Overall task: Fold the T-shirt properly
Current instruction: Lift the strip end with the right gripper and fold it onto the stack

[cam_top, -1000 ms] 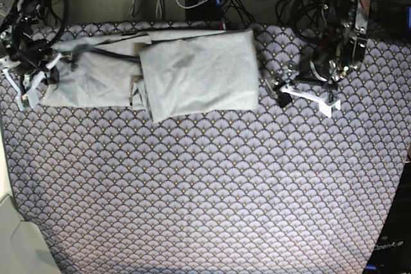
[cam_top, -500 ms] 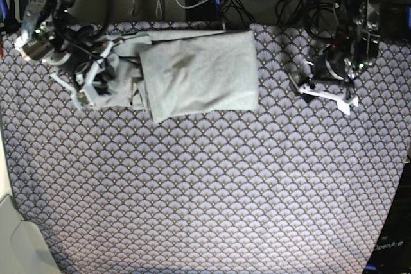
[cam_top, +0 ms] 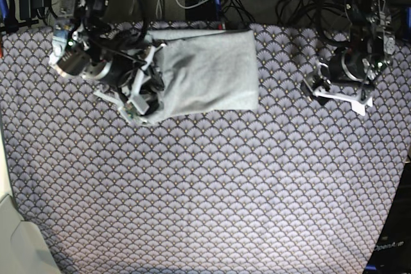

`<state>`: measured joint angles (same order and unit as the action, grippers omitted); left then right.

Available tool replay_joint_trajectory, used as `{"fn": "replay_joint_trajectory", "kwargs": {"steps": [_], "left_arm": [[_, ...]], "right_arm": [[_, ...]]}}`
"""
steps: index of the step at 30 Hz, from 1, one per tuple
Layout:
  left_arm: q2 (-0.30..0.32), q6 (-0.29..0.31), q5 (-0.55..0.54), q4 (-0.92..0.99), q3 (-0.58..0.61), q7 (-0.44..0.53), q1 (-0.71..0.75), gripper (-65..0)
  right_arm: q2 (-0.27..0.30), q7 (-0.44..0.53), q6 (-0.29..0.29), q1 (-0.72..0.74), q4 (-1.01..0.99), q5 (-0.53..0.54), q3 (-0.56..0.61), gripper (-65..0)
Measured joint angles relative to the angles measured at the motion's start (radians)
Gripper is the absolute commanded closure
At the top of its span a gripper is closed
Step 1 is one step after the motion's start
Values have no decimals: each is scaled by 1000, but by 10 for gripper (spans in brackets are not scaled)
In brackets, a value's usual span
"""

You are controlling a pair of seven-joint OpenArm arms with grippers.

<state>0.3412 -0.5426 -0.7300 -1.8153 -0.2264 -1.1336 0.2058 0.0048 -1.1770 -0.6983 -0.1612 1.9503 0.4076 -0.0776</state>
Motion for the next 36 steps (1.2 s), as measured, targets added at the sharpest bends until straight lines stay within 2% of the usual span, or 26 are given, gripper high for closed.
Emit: {"fn": "replay_joint_trajectory", "kwargs": {"steps": [7, 10, 13, 16, 20, 24, 27, 32, 36], "left_arm": [[42, 1, -2, 0, -13, -10, 31, -399], [75, 0, 0, 1, -68, 2, 46, -399], [93, 0, 3, 4, -113, 0, 59, -399], [93, 0, 0, 5, -142, -1, 62, -399], [92, 1, 0, 5, -150, -1, 62, -399], [91, 1, 0, 5, -150, 0, 62, -399], [91, 0, 4, 5, -150, -5, 65, -399], [87, 1, 3, 5, -149, -5, 64, -399], [88, 1, 5, 5, -149, -7, 64, -399]], "right_arm": [[-2, 4, 0, 3, -9, 0, 120, 0], [1, 2, 0, 19, -9, 1, 126, 0], [31, -3, 0, 27, -4, 5, 124, 0], [20, -54, 0, 39, -3, 0, 122, 0], [-23, -68, 0, 41, -3, 1, 134, 0], [-12, -78, 0, 61, 14, 8, 155, 0], [41, -111, 0, 120, 19, 14, 145, 0], [35, -146, 0, 126, 19, 11, 160, 0], [14, -146, 0, 90, 19, 9, 270, 0]]}}
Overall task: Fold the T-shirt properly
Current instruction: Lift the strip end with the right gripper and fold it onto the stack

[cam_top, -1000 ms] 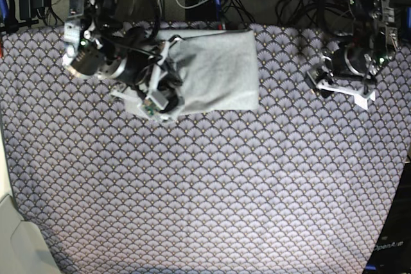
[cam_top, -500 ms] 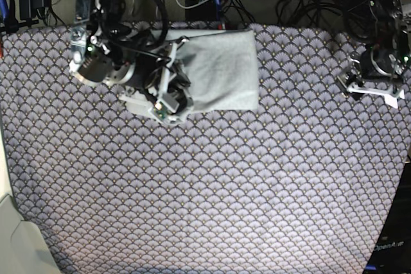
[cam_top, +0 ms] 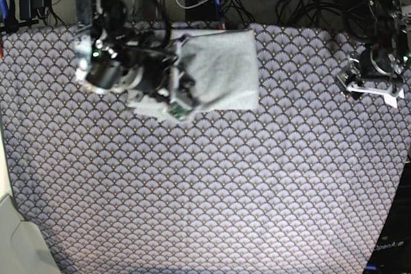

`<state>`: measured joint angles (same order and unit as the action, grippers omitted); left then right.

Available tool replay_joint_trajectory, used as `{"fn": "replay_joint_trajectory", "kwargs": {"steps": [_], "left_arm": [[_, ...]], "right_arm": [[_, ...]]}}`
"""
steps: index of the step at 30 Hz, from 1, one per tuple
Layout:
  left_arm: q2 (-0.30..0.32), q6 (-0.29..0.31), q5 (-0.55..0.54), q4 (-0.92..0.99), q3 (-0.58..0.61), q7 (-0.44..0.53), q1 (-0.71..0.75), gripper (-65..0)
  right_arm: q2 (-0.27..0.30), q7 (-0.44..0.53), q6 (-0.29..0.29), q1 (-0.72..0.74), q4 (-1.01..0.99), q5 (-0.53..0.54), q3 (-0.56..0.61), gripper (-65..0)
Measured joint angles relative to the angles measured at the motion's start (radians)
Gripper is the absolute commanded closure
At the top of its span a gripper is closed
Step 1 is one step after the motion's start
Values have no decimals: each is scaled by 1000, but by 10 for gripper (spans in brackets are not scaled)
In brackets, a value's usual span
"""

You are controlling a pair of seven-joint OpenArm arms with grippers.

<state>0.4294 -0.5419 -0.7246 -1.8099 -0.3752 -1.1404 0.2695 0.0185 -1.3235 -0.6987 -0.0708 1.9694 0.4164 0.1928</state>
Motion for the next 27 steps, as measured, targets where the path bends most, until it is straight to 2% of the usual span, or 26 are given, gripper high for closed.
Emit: {"fn": "replay_joint_trajectory", "kwargs": {"steps": [5, 8, 14, 20, 27], "left_arm": [[1, 0, 1, 0, 0, 0, 2, -399], [2, 0, -3, 0, 0, 1, 21, -399], [3, 0, -2, 0, 0, 0, 34, -399], [8, 0, -3, -5, 0, 3, 49, -399], [30, 2, -5, -6, -24, -1, 77, -399]], "right_arm": [[-1, 18, 0, 4, -2, -9, 51, 0], [-1, 67, 0, 5, -11, -6, 56, 0], [-3, 103, 0, 10, -97, -15, 90, 0], [-27, 167, 0, 9, -167, -8, 145, 0], [-66, 206, 0, 11, -219, -15, 151, 0]]}}
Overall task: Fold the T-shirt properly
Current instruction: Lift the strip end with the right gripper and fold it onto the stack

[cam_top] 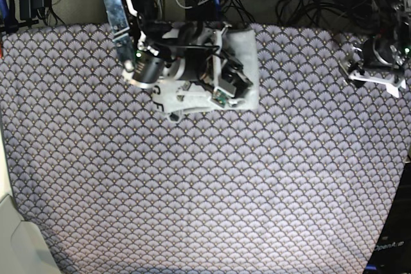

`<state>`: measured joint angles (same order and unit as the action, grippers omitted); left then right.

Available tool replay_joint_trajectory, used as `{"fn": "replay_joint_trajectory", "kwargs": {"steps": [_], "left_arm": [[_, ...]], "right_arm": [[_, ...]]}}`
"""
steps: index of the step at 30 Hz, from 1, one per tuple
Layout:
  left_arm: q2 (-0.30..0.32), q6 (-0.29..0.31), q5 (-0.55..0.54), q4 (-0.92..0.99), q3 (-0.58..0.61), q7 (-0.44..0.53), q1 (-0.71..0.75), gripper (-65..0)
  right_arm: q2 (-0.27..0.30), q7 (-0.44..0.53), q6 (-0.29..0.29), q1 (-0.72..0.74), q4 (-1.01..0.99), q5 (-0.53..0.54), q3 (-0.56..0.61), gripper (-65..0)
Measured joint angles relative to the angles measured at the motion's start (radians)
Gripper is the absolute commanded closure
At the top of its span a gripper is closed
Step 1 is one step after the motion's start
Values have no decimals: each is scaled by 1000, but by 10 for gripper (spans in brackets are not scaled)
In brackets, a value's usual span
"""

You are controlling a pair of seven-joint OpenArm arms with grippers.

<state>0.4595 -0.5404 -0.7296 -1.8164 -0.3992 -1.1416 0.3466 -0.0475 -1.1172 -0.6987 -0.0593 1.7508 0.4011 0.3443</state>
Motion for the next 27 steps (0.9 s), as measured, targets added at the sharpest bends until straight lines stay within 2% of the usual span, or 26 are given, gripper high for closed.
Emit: {"fn": "replay_joint_trajectory", "kwargs": {"steps": [3, 10, 17, 21, 24, 27], "left_arm": [[1, 2, 4, -2, -36, 8, 19, -399], [0, 2, -3, -2, -33, 5, 39, -399], [-8, 2, -1, -16, -33, 1, 49, -399], [-5, 2, -1, -25, -33, 0, 49, -399], [-5, 2, -2, -25, -33, 1, 49, -399], [-6, 2, -1, -25, -33, 1, 49, -399]], "right_arm": [[-5, 9, 0, 25, -15, 9, 5, 0], [-5, 12, 0, 64, -90, 7, 3, 0], [-65, 8, 0, 75, -120, 4, 2, 0], [-66, 7, 0, 76, -119, 3, 3, 0], [-65, 8, 0, 76, -119, 4, 3, -56], [-58, 8, 0, 76, -119, 5, 4, -170]]}}
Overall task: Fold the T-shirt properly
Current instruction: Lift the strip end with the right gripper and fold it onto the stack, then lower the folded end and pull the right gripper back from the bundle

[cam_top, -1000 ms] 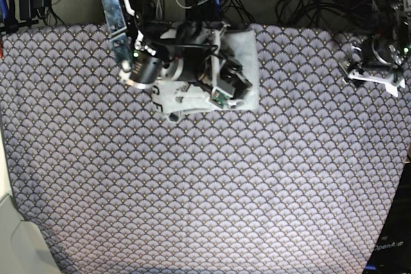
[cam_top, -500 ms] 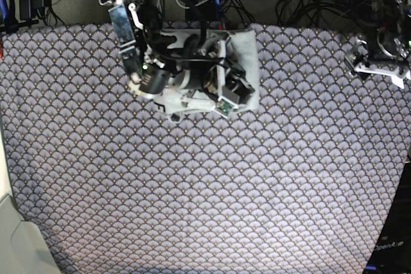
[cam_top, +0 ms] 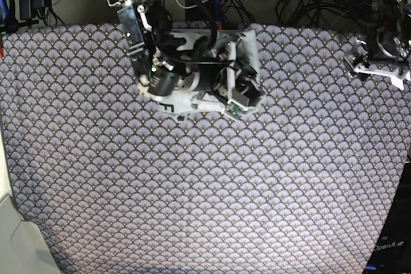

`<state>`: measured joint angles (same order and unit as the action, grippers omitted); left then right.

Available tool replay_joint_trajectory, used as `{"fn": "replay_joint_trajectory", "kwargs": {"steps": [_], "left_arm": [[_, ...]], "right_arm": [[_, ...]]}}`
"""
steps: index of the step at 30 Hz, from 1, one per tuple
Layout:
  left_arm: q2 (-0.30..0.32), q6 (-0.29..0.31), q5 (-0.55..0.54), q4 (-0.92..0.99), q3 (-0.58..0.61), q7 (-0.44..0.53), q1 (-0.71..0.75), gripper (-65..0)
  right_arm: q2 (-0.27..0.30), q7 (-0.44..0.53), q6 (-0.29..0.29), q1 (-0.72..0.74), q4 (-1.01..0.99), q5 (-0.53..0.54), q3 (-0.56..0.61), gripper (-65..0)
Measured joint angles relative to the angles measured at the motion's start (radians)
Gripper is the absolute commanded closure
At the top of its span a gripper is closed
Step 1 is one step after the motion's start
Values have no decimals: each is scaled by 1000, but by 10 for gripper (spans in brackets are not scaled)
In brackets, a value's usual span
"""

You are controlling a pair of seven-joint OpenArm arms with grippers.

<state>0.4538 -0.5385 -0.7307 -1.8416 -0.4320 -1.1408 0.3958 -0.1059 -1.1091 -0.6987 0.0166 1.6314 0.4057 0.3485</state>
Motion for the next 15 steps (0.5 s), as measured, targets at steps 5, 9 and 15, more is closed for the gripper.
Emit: {"fn": "replay_joint_trajectory", "kwargs": {"steps": [5, 9, 15], "left_arm": [[0, 0, 0, 0, 0, 0, 0, -399], [0, 0, 0, 0, 0, 0, 0, -399], [-2, 0, 0, 0, 0, 0, 0, -397]], "right_arm": [[8, 3, 0, 0, 3, 3, 0, -338], [2, -8, 6, 0, 94, -10, 21, -351], [21, 13, 4, 6, 240, 22, 47, -352]]}}
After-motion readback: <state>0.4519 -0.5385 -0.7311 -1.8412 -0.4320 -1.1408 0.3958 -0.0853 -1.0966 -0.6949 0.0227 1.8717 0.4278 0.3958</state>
